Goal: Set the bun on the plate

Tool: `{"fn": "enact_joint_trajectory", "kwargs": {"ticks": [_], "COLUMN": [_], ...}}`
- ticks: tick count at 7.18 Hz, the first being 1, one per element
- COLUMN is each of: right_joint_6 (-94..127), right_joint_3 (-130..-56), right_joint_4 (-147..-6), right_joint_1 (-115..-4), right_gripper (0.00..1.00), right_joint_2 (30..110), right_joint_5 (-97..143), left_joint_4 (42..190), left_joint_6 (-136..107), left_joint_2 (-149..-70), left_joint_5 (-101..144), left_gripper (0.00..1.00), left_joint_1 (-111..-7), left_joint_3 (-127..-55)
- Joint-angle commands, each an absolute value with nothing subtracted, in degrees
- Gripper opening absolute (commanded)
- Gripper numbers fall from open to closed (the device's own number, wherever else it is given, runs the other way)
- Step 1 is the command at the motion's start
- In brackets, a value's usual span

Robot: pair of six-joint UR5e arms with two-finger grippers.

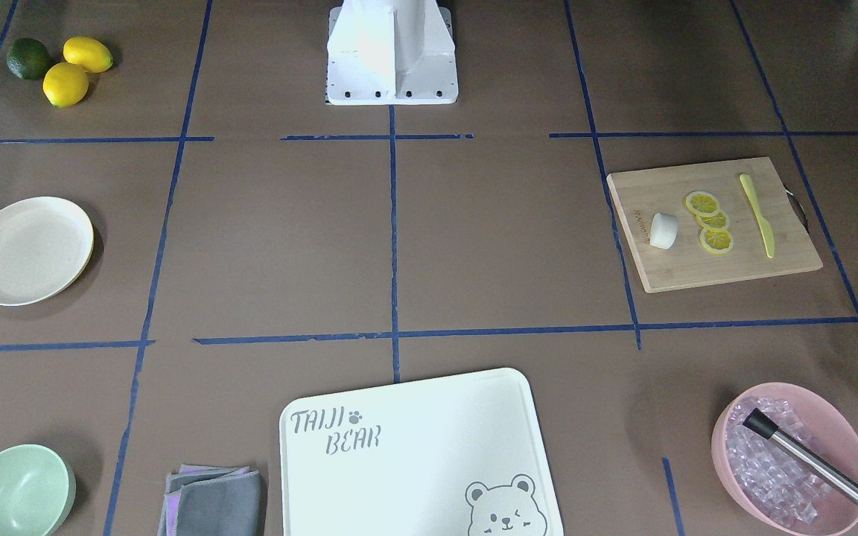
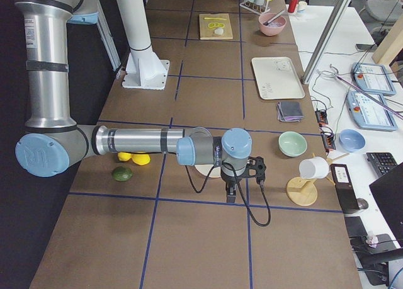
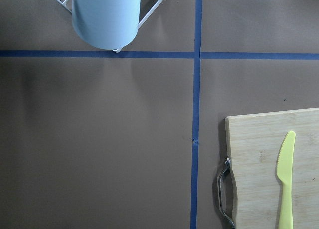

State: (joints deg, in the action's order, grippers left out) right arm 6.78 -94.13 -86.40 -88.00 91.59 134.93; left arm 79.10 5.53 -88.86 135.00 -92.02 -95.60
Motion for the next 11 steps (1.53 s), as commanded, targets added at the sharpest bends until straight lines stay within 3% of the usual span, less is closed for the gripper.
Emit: {"fn": "enact_joint_trajectory", "kwargs": {"ticks": [1,5,11], "right_joint_6": [20.49,33.63,37.00], "right_joint_3": [-94.83,-94.75,-92.46], "right_joint_4": [-74.62,-61.37,-59.85], "right_joint_1": [-82.47,-71.22,-62.68], "right_gripper": [1.00,1.00,1.00], "right_joint_2": [94.29,98.52,100.28], "right_joint_5": [134.22,130.44,127.36], "left_joint_4": [79.19,79.10,79.19], "left_joint_6": [5.54,5.45,5.45], "left_joint_2": [-88.86,-88.86,-89.12], "left_joint_5": [135.00,135.00,135.00], "left_gripper": [1.00,1.00,1.00], "left_joint_1": [-92.02,-92.02,-92.02], "left_joint_3": [-95.71,-95.98,-96.06]}}
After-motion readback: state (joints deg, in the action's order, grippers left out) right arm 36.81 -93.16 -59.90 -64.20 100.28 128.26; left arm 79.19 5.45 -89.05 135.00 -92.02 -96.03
